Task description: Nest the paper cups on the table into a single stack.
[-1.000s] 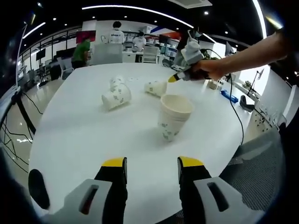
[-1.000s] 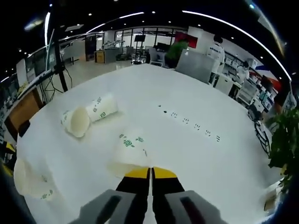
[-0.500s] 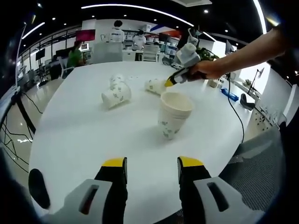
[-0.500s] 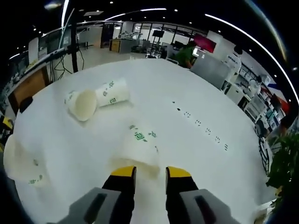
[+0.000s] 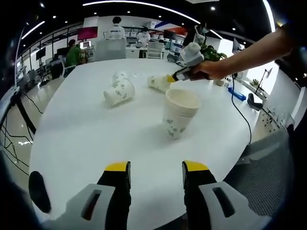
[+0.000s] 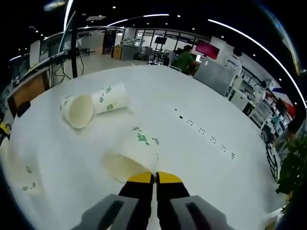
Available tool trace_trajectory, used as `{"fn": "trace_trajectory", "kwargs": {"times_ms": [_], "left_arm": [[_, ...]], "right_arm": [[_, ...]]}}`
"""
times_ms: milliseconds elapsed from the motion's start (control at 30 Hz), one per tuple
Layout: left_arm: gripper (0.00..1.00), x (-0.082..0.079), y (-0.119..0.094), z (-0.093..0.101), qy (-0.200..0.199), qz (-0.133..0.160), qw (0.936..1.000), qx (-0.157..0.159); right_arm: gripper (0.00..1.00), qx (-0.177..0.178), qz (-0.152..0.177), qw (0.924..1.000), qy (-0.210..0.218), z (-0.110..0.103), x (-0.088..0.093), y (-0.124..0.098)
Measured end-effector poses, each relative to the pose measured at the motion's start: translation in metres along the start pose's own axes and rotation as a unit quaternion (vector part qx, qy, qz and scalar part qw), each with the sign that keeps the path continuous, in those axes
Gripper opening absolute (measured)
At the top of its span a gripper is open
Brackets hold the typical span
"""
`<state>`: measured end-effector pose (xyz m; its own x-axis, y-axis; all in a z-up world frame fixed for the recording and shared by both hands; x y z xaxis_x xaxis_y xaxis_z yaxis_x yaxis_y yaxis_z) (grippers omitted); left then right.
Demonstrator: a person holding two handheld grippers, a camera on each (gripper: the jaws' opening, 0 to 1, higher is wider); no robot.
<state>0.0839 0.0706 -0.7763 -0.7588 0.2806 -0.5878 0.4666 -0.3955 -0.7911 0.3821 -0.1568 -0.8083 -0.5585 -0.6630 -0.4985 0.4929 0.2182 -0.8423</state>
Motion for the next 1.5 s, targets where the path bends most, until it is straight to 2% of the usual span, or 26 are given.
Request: {"fn": "trace_trajectory", "kwargs": {"times_ms": [233,300,433,700,767,833,967,1000,1500], "left_arm": [[0.42,0.000,0.001,-0.001,0.000,-0.001,1.0000,-0.001],[0.42,0.000,0.000,-0.001,0.000,0.001,1.0000,-0.001],[0.43,-0.001,0.000,0.000,0.005,0.004,1.0000,-0.001],[0.43,-0.004,-0.003,0.002,0.008,0.013,0.9999,0.001],[0.42,-0.005,-0.004,0.002,0.009,0.016,0.9998,0.001],[0.42,-0.006,-0.005,0.003,0.009,0.020,0.9998,0.002],[0.42,-0.008,-0.007,0.004,0.011,0.025,0.9996,0.002],[0.42,-0.008,-0.007,0.004,0.011,0.026,0.9996,0.002],[0.43,-0.010,-0.007,0.003,0.022,0.039,0.9990,0.005]], "right_arm": [[0.00,-0.005,0.003,1.0000,0.000,-0.006,0.004,-0.011],[0.00,-0.004,0.006,1.0000,0.001,-0.007,0.004,-0.020],[0.00,0.005,0.013,0.9999,-0.001,-0.004,0.002,-0.021],[0.00,0.018,0.027,0.9994,-0.014,0.003,-0.007,-0.052],[0.00,0.020,0.029,0.9992,-0.017,0.002,-0.010,-0.067],[0.00,0.022,0.033,0.9991,-0.018,0.001,-0.012,-0.066],[0.00,0.025,0.041,0.9987,-0.020,-0.003,-0.016,-0.091],[0.00,0.024,0.042,0.9986,-0.023,-0.002,-0.019,-0.089],[0.00,0.022,0.061,0.9938,-0.091,-0.045,-0.031,-0.133]]}}
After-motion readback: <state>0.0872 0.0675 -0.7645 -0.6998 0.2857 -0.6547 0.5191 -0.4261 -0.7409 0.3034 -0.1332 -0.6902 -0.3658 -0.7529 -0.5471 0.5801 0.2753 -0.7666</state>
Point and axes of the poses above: the point that each gripper's makers call its tool centre point, and the gripper's own axes: y roughly forward along the fingers, z roughly to its right, x roughly out of its underside, the point moved 1 cm from there along -y, roughly backward along the fingers, and after that the axes turned 14 degrees about -z, right-handed, at the moved point
